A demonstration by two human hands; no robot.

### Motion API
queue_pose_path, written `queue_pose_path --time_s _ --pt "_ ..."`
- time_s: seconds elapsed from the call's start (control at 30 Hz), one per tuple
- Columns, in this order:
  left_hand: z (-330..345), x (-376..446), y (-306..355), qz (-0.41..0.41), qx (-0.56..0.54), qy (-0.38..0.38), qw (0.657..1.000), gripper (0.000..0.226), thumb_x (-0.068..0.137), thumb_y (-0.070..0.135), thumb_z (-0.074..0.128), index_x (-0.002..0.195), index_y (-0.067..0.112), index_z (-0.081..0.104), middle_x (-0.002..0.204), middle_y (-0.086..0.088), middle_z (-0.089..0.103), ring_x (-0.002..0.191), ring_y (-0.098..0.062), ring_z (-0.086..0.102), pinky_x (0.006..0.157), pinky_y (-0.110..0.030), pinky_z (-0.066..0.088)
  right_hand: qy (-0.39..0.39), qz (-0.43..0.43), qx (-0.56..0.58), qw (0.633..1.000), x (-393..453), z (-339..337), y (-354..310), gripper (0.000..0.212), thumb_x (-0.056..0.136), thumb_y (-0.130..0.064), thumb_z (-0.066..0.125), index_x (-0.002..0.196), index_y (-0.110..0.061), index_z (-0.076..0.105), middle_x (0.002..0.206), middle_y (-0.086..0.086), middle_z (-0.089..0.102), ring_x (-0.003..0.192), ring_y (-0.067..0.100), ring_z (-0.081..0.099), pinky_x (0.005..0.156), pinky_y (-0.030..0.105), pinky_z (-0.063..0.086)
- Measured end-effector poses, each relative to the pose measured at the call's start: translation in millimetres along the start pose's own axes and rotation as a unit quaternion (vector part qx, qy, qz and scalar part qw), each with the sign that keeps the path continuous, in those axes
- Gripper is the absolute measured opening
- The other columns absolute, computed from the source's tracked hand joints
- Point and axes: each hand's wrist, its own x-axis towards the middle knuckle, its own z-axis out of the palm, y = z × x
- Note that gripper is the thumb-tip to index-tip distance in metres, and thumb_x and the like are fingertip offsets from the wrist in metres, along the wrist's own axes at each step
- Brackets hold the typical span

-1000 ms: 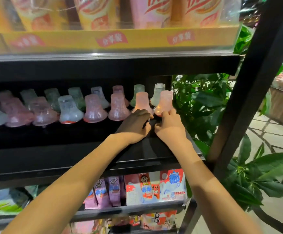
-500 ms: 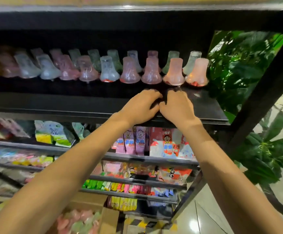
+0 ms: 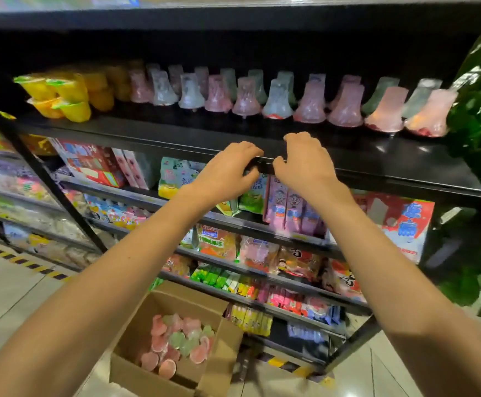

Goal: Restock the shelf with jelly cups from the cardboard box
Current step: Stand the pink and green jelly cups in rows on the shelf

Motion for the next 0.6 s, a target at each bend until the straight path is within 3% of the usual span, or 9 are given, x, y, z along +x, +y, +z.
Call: queue_pose_path --time_s 0.17,0.33,0.6 --pt "-44.7 -67.8 -42.0 -0.046 0.032 0.016 0.998 0.046 0.093 0.022 0.054 0.137 0.01 0.051 0.138 -0.007 0.052 0.128 -0.026 0.045 0.106 -0.041 0.037 0.001 -0.037 0.013 0.999 -27.0 3.5 -79.6 0.041 0.089 -0.023 0.054 0.127 -0.007 0.054 0.124 0.015 0.055 0.115 0.037 0.052 0.093 0.044 0.042" --pt "-73.9 -139.2 -80.4 -0.088 0.065 0.025 0.994 0.045 0.092 0.023 0.053 0.135 0.009 0.051 0.131 -0.009 0.054 0.122 -0.03 0.048 0.099 -0.046 0.042 -0.027 -0.09 0.013 0.995 -50.0 22.5 -153.8 0.05 0.091 -0.022 0.053 0.139 -0.009 0.046 0.133 0.016 0.053 0.12 0.038 0.051 0.096 0.044 0.041" --pt "-101.2 -226.0 -141.8 -0.186 0.11 0.009 0.976 0.046 0.096 0.028 0.054 0.137 0.011 0.048 0.135 -0.008 0.052 0.126 -0.027 0.047 0.102 -0.04 0.041 -0.101 -0.157 0.023 0.982 -62.2 61.7 -241.8 0.052 0.091 -0.019 0.051 0.142 -0.011 0.041 0.136 0.016 0.051 0.121 0.038 0.05 0.092 0.043 0.042"
